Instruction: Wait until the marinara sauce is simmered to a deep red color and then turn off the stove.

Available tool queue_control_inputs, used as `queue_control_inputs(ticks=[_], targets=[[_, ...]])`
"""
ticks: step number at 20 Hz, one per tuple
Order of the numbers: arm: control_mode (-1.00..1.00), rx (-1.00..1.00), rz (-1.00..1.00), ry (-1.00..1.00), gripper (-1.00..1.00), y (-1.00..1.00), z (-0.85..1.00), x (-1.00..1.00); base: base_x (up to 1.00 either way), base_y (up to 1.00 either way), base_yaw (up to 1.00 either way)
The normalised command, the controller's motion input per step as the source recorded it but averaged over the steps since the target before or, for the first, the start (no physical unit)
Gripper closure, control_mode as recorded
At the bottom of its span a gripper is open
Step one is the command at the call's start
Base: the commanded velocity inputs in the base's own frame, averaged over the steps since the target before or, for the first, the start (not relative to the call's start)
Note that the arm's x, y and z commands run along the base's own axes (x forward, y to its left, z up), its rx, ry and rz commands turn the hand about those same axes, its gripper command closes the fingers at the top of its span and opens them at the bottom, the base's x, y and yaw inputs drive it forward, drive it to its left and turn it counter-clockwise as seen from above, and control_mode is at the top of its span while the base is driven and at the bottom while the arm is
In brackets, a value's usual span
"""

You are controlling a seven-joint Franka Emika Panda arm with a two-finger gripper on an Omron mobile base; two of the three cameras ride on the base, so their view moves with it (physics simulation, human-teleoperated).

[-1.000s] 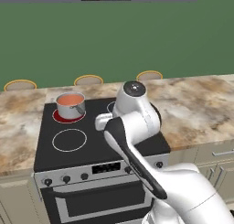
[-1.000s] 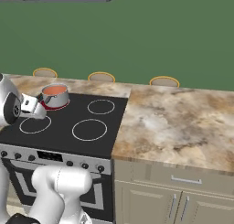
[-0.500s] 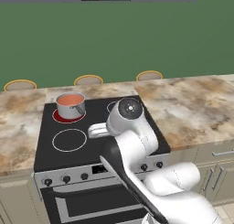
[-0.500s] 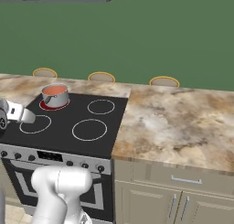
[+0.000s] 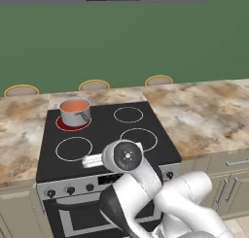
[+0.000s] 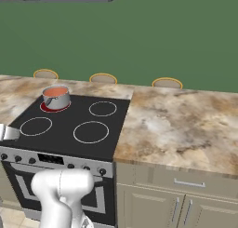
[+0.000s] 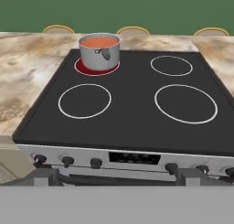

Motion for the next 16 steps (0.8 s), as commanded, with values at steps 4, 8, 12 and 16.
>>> queue_control_inputs(ticks=[4,8,12,16], targets=[[-1.00,0.00,0.00,-0.16,-1.00,0.17,-0.40,-0.18,0.00,0.00,0.00],[-1.00,0.00,0.00,-0.14,-1.00,0.18,-0.49,-0.12,0.00,0.00,0.00],[-1.00,0.00,0.00,-0.11,-1.00,0.11,-0.44,-0.01,0.00,0.00,0.00],[-1.00,0.00,0.03,-0.08,-1.00,0.04,-0.34,0.00,0.00,0.00,0.00]])
